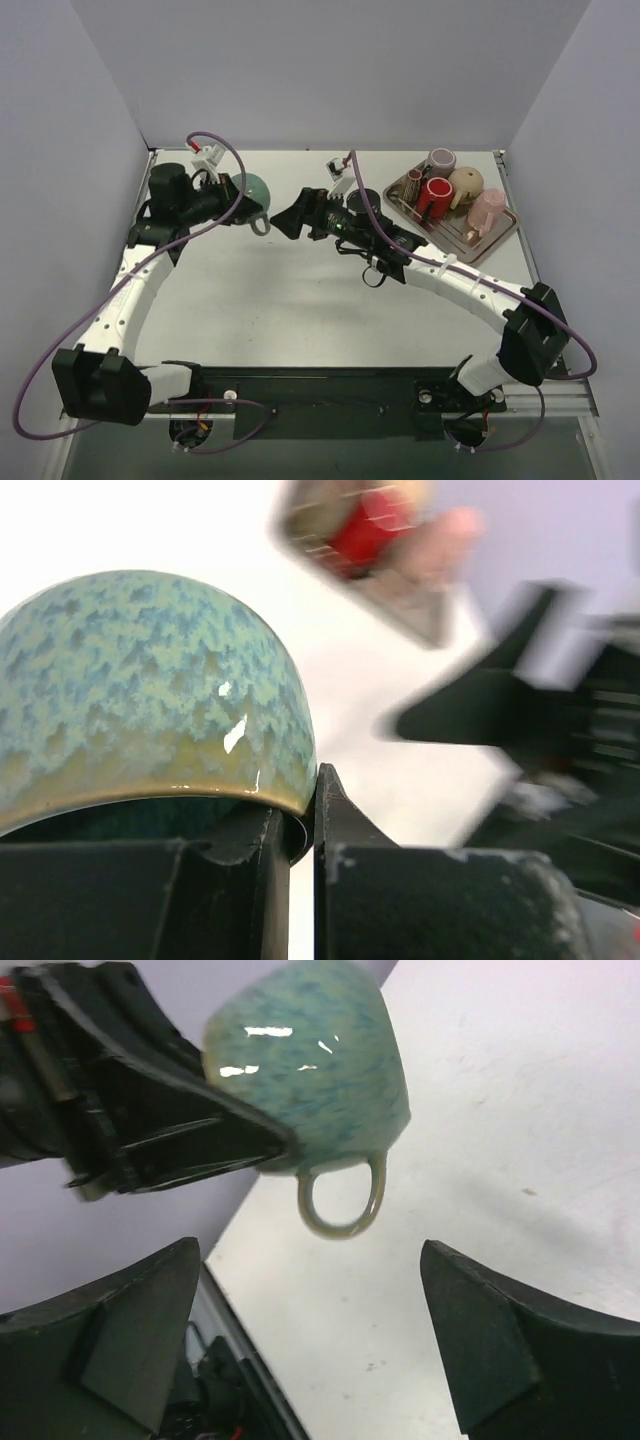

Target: Turn the mug right side up

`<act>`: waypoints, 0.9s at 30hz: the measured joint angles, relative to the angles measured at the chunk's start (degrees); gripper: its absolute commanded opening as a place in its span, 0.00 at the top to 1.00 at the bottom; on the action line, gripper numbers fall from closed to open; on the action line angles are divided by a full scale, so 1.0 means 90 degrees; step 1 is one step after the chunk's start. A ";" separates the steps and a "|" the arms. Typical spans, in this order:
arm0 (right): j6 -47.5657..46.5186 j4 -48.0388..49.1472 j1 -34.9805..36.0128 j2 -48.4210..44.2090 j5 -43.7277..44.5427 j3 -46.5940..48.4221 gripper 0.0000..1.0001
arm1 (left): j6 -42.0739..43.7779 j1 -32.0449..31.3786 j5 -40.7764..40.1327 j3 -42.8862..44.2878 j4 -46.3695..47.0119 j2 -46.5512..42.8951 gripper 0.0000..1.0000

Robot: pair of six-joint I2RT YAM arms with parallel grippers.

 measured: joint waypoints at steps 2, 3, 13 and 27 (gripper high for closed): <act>-0.0374 -0.0449 -0.0022 -0.0049 0.0330 0.0199 0.10 | 0.1008 -0.0046 -0.1197 0.0342 -0.0945 0.0427 1.00; -0.0542 -0.0704 -0.0056 -0.0104 0.0498 0.0240 0.10 | 0.1525 -0.0063 -0.1744 0.0495 -0.1360 0.0699 1.00; -0.1928 -0.3417 -0.1741 -0.0561 0.2448 0.0238 0.02 | 0.4794 0.0058 -0.4874 0.0780 -0.3793 0.2977 1.00; -0.3713 -0.3665 -0.4988 0.0214 0.4775 -0.0257 0.15 | 0.5761 0.0512 -0.4675 0.2669 -0.4537 0.4777 0.68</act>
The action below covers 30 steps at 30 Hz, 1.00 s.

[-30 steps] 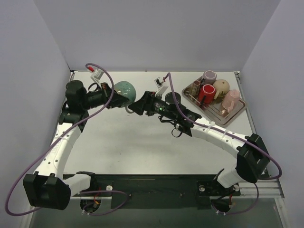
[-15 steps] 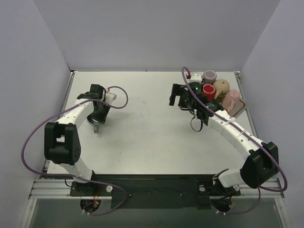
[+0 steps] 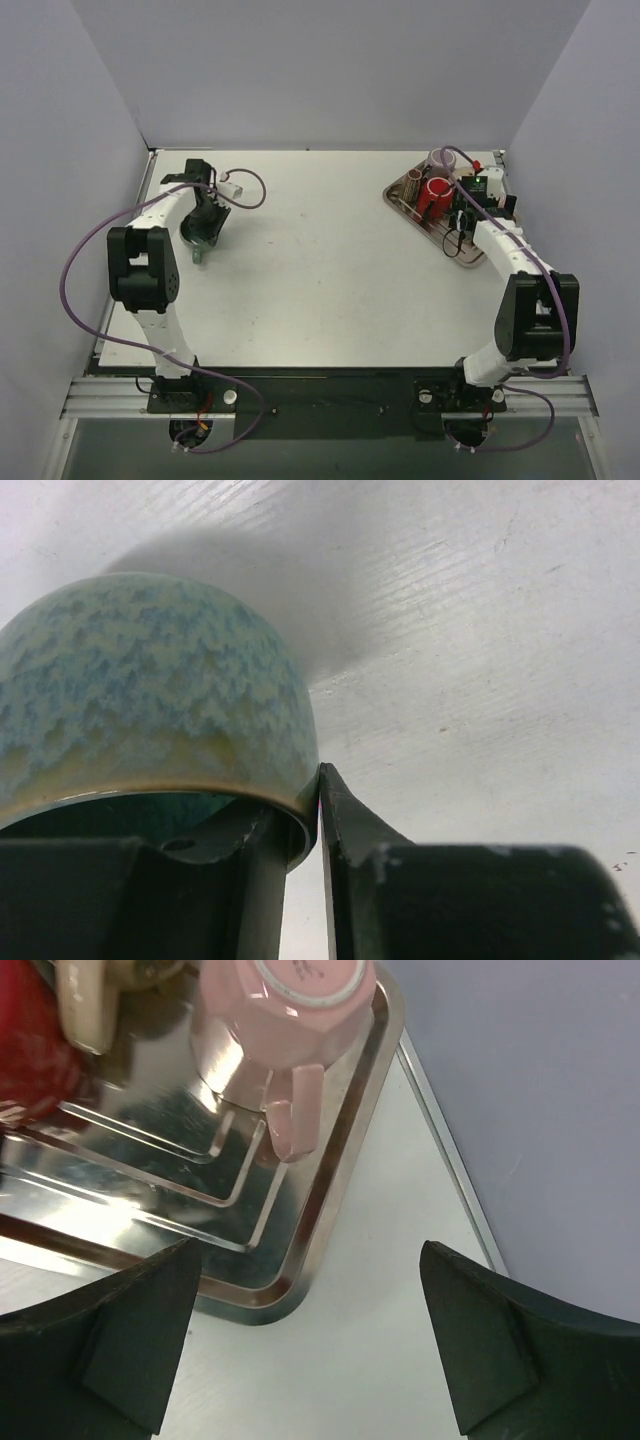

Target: Turn the mug right side up

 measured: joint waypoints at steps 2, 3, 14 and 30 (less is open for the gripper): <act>-0.0294 0.0131 -0.0180 0.0335 -0.0015 -0.0070 0.15 | 0.0085 0.0053 0.0073 0.0002 -0.0017 -0.0012 0.62; -0.0418 0.0194 -0.0279 0.0515 -0.0058 -0.0078 0.15 | 0.0124 0.0068 0.0114 0.0000 -0.0041 -0.0012 0.58; -0.1156 0.0284 -0.1200 0.1763 -0.1222 0.0775 0.32 | 0.0301 0.0114 0.0512 0.0032 -0.0379 -0.0979 0.47; -0.1559 -0.0321 -0.1552 0.2346 -0.2183 0.1542 1.00 | 0.0253 0.0114 0.1076 0.0138 -0.0704 -0.1851 0.46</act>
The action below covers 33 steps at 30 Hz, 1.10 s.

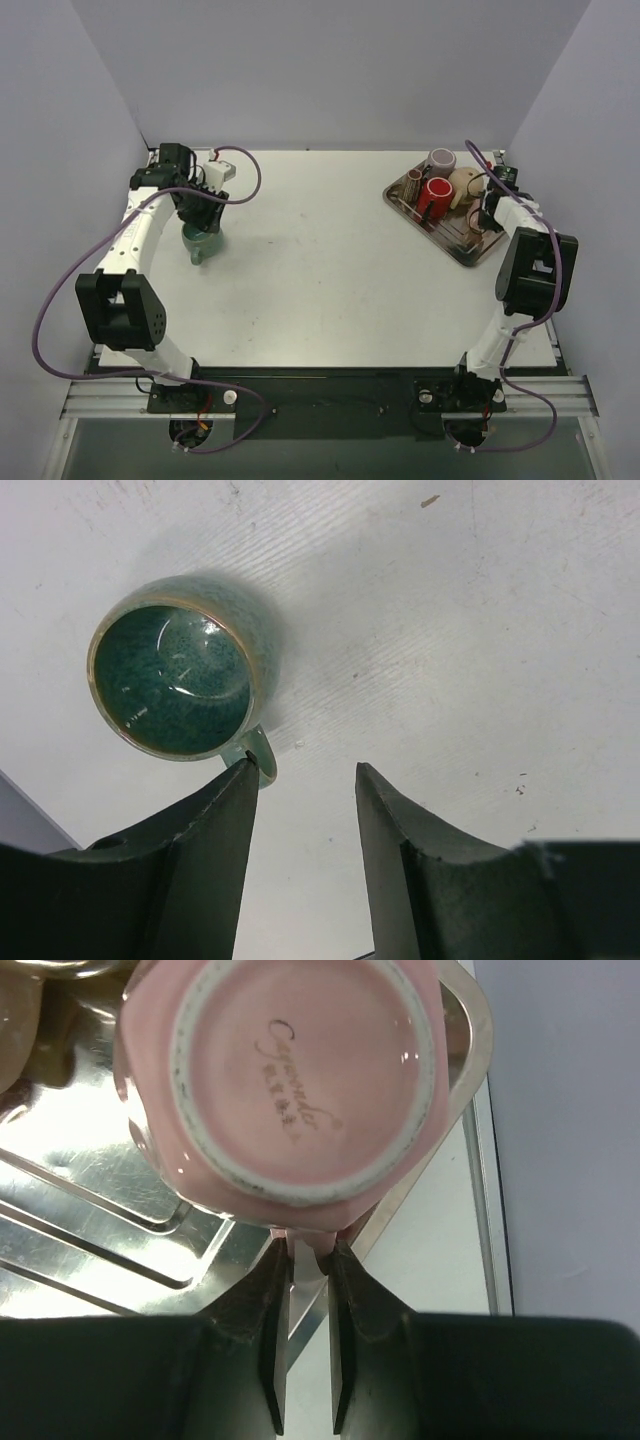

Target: Turn the mug right side up

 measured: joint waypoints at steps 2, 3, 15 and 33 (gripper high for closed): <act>0.0022 0.0015 -0.0051 -0.0007 -0.0022 -0.0019 1.00 | -0.0002 -0.0002 0.0063 0.0000 -0.0046 -0.0073 0.46; 0.0053 0.0056 -0.0058 -0.0046 -0.0049 -0.0063 1.00 | -0.0002 -0.0002 0.0126 0.0000 -0.0078 -0.0138 0.46; 0.1392 0.0308 0.0204 -0.3757 -0.0114 -0.1885 1.00 | -0.0641 -0.0058 0.1664 0.0053 -0.0250 -0.1486 0.38; 0.2140 -0.0036 0.2458 -0.3555 0.0253 -0.1122 0.41 | -0.2390 -0.0571 0.3026 -0.0066 0.0923 -0.1838 0.30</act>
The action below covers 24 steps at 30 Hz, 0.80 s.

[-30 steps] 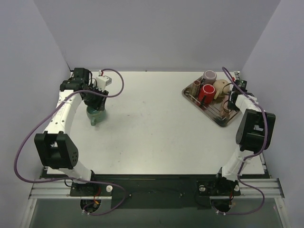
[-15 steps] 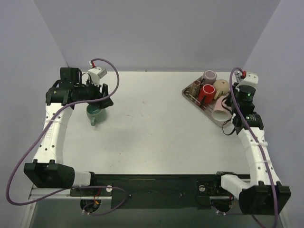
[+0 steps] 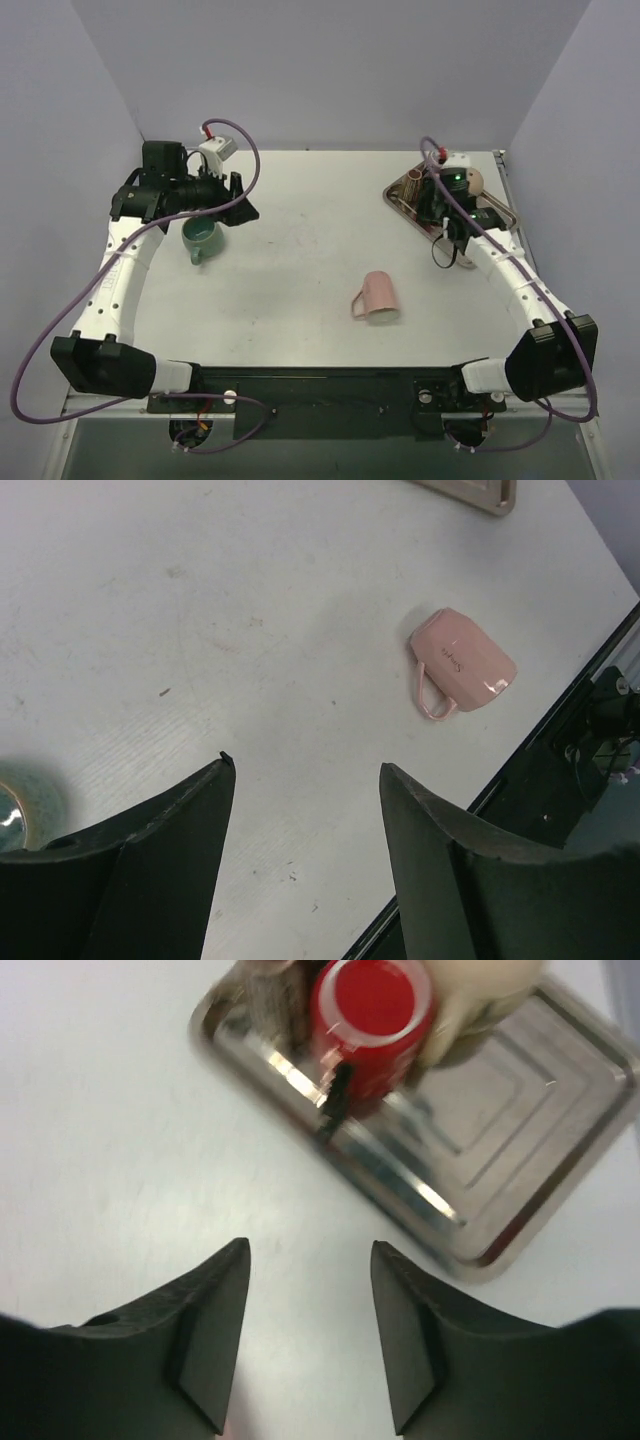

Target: Turn the mug right side up

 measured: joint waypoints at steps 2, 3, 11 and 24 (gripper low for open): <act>-0.0080 -0.0544 0.0690 0.0095 0.0039 0.0010 0.20 | 0.0063 -0.0007 -0.0131 -0.0151 0.0002 0.0049 0.30; -0.0185 -0.0845 0.1144 0.0092 0.0034 0.0051 0.17 | 0.0107 -0.0017 -0.0192 -0.0248 0.0002 0.0083 0.30; -0.0522 -0.1931 0.3084 0.0119 -0.0172 0.0517 0.10 | 0.0408 -0.0041 -0.0342 -0.0925 -0.0012 0.0486 0.30; 0.0826 -0.1328 0.4265 -0.2008 0.0806 -0.2327 0.12 | 0.0755 -0.0046 -0.0527 -0.1503 -0.0010 0.0323 0.30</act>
